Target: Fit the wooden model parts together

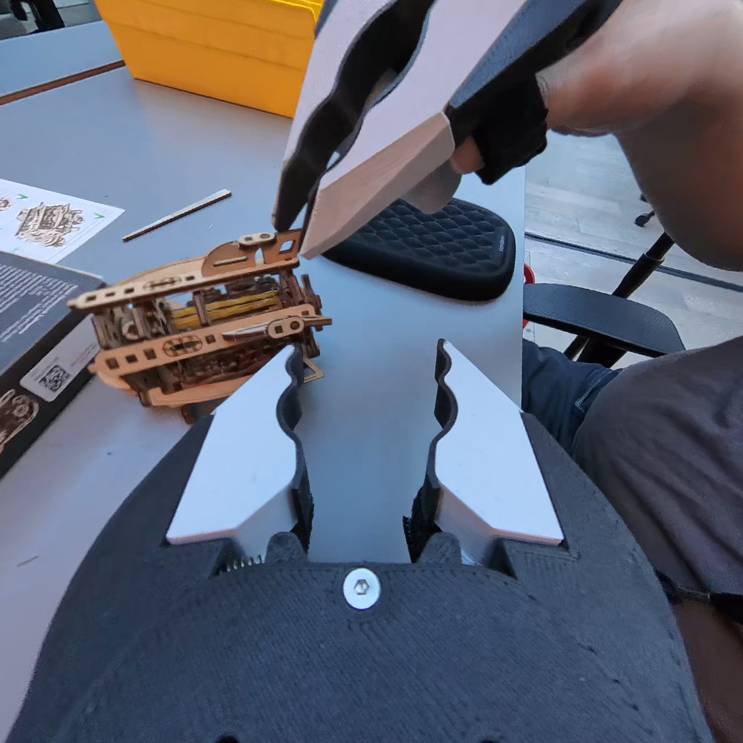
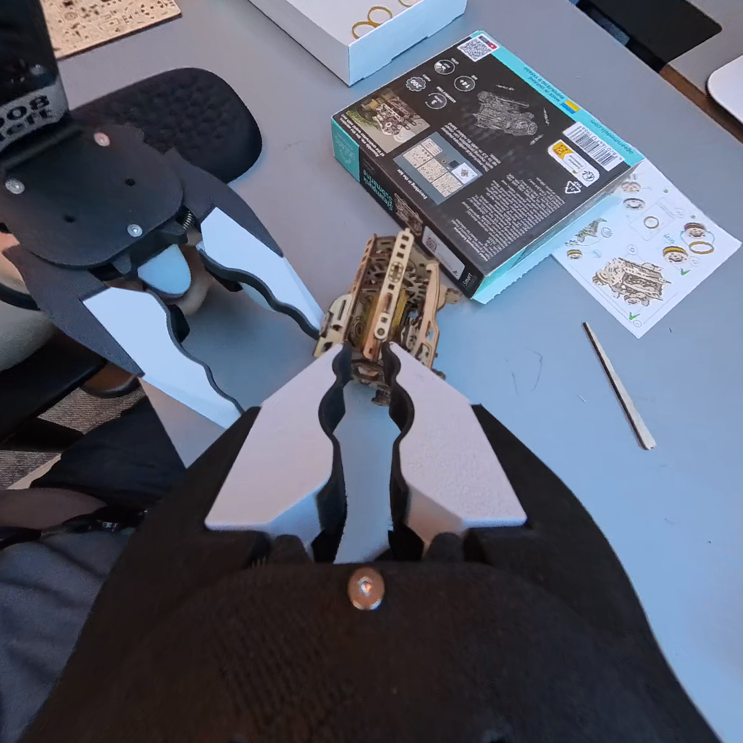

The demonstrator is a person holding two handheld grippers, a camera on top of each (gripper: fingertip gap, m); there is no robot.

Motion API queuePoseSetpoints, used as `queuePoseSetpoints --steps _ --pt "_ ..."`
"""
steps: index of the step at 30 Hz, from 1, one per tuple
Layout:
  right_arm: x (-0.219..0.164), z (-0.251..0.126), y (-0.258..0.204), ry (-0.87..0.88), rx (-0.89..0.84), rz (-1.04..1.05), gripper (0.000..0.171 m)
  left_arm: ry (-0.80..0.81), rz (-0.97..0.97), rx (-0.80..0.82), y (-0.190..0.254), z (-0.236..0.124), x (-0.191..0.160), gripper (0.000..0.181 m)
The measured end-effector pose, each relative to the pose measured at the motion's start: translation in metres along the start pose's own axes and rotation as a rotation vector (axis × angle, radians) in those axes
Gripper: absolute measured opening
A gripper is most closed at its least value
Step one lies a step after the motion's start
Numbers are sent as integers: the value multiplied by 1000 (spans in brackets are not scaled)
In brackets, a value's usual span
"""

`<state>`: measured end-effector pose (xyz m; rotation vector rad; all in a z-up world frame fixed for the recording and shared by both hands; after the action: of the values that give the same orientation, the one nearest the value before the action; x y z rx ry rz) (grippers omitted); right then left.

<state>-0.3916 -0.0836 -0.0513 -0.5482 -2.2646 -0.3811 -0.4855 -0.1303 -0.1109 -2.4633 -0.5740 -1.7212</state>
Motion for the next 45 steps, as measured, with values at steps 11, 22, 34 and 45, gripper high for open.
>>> queuePoseSetpoints --steps 11,22,34,45 --pt "21 5 15 -323 83 -28 2 97 -56 151 -3 -7 4 48" --pt "24 14 17 -521 96 -94 13 33 6 417 3 7 5 35" --pt "23 18 20 -550 126 -73 6 58 -16 444 -2 8 8 27" --pt "25 20 19 -583 123 -66 3 97 -20 511 -2 -3 7 42"
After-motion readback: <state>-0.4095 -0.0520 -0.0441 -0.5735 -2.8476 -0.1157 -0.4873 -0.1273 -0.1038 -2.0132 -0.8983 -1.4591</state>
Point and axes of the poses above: each gripper's, where its closed fingertips meet, z out along the fingers, x out of its top, y = z × x across the jaws, the point moved 7 cm from there along -z, back along the fingers, and after that the axes turned 6 degrees about -x, right-handed, at the moved point
